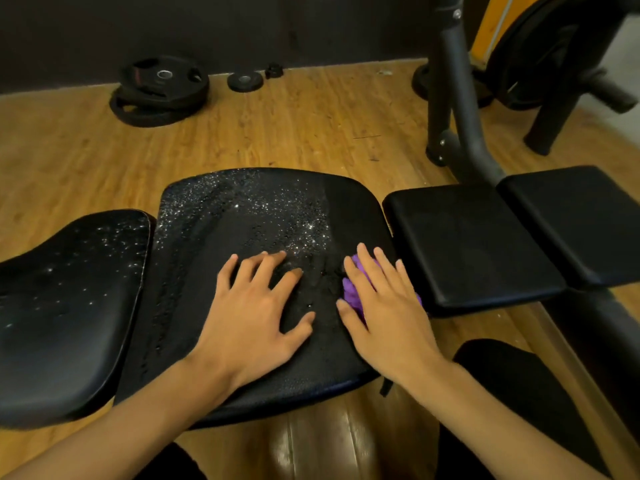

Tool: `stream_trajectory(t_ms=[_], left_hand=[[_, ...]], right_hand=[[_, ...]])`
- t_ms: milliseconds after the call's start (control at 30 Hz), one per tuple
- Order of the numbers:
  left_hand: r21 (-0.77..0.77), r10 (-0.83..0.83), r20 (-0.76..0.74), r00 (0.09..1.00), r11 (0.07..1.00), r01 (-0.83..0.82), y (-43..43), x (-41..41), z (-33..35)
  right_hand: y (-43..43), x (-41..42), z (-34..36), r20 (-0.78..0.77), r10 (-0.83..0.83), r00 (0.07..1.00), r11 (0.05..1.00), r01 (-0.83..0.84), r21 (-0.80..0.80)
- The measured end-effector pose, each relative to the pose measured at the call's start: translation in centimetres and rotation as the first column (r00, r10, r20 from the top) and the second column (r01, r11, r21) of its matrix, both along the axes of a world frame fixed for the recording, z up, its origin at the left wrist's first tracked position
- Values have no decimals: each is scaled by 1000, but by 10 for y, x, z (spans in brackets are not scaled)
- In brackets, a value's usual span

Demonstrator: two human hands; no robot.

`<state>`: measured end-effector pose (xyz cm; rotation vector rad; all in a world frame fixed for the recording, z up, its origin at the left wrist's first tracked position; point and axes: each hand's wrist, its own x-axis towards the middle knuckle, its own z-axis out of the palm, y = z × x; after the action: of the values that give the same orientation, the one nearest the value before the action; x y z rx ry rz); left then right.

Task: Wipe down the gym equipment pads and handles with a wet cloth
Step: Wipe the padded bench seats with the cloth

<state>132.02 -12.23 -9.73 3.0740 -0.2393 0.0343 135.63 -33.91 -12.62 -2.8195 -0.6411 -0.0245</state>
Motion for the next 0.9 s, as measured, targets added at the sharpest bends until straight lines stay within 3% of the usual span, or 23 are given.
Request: stream_trajectory(t_ms=[133,400,500,667,733,900], left_hand=[[53,9,-35,999,999,-7,39,-11,-1],[-92,58,-66,996,994,-64,54,-15,-11],[-88,59,-66,996,994,-65,56,-16,-12],[-100,61,-62,996,993,-67,55,-16,-12],[-98,68,-58,996,992,-73,54,-15,-12],[-112,70,-59,996,991,-77,54,-13,-12]], right_hand=[[-1,4,-1,-47,34,998,999,-35,-20],[71,165,-1,-62,-28,998,1000,27,-14],[57,127,-5,-43,-17,999,999,19,46],[-1,-32,-5,-53,15,998,999,-13,30],[-6,-41,-4,-44,48,998,999,-47,26],[36,107,-1,-59,5,998,1000,-4,16]])
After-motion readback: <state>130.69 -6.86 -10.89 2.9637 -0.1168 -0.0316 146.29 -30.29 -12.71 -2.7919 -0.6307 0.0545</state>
